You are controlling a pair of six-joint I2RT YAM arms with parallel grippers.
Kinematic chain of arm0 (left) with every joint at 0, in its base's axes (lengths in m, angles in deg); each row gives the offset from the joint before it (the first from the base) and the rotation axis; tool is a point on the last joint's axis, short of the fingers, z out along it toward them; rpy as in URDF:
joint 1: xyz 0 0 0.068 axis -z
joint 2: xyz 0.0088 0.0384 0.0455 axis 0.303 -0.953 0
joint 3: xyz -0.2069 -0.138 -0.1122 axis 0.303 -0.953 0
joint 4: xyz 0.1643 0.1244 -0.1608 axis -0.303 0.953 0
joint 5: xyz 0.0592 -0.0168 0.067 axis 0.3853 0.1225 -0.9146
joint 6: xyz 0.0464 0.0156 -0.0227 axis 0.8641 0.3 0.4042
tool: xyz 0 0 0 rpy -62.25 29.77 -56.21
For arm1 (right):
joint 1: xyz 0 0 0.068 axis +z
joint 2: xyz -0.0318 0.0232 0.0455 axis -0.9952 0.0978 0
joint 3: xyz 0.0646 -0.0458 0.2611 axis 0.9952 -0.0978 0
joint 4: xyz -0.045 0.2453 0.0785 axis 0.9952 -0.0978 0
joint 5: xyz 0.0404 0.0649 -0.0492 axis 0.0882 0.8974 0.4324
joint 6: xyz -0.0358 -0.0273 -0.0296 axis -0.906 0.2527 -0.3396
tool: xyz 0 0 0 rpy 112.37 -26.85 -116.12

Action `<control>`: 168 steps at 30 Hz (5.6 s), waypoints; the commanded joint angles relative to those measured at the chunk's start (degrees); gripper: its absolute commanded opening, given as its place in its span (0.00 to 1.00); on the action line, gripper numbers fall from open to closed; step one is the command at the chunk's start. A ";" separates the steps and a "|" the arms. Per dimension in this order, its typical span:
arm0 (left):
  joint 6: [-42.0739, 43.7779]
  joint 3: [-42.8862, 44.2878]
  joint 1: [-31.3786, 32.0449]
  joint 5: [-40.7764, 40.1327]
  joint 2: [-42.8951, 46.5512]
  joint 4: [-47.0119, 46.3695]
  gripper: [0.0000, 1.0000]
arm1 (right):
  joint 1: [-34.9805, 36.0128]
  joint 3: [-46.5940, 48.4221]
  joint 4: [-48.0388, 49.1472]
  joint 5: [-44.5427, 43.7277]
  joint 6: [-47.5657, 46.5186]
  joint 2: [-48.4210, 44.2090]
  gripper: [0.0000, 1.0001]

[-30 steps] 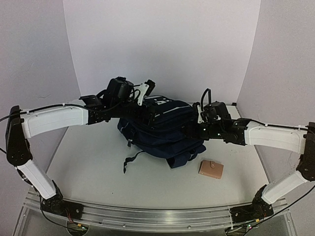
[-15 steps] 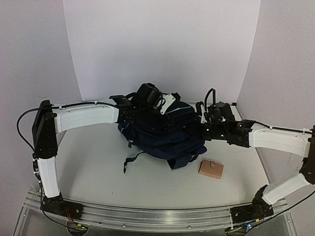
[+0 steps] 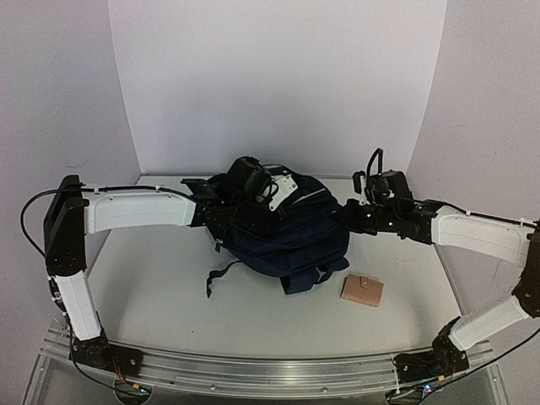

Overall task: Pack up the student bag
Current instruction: Zip the student bag at the center of the board.

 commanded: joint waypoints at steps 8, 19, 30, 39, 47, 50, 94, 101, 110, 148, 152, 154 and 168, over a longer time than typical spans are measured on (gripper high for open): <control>-2.14 -13.45 -5.48 -0.93 13.15 6.27 0.00 | -11.73 9.38 -0.56 12.93 -13.22 10.82 0.00; -46.57 -17.45 -9.95 -1.83 26.82 12.44 0.83 | -9.11 8.37 1.96 20.88 -15.15 13.12 0.00; -82.97 -32.19 -12.35 10.05 34.44 0.36 0.75 | -7.91 7.00 4.48 20.66 -15.20 14.12 0.00; -84.59 -32.85 -13.19 14.98 29.38 -6.85 0.77 | -7.41 6.64 4.79 20.16 -15.52 13.89 0.00; -86.76 -34.51 -13.32 17.76 23.54 -16.09 0.59 | -7.33 5.12 4.88 17.68 -14.63 10.83 0.00; -85.41 -33.19 -13.84 18.25 21.45 -16.78 0.42 | -7.11 4.51 4.84 16.94 -14.63 10.30 0.00; -21.56 -24.02 -42.39 49.93 21.83 17.27 0.00 | -13.04 21.69 1.73 14.53 -28.46 30.46 0.00; -20.15 -22.04 -42.40 48.35 20.85 19.83 0.00 | -15.97 28.11 1.29 20.29 -28.73 35.93 0.00; -24.65 -18.14 -42.30 51.33 14.75 8.97 0.00 | -14.10 19.38 1.50 27.55 -27.37 26.91 0.00; -75.44 -26.37 -23.21 19.20 26.09 -1.11 0.77 | 1.63 2.42 15.27 17.00 -10.63 18.83 0.00; -75.64 -25.10 -22.82 21.97 22.45 -4.18 0.68 | 1.72 2.42 15.34 16.41 -10.67 18.75 0.00; -75.63 -24.34 -22.40 22.47 21.02 -4.90 0.61 | 1.72 2.34 15.30 16.07 -10.61 18.63 0.00; -75.86 -26.08 -22.38 20.55 20.23 -9.52 0.04 | 1.81 0.21 14.56 10.78 -10.17 13.95 0.00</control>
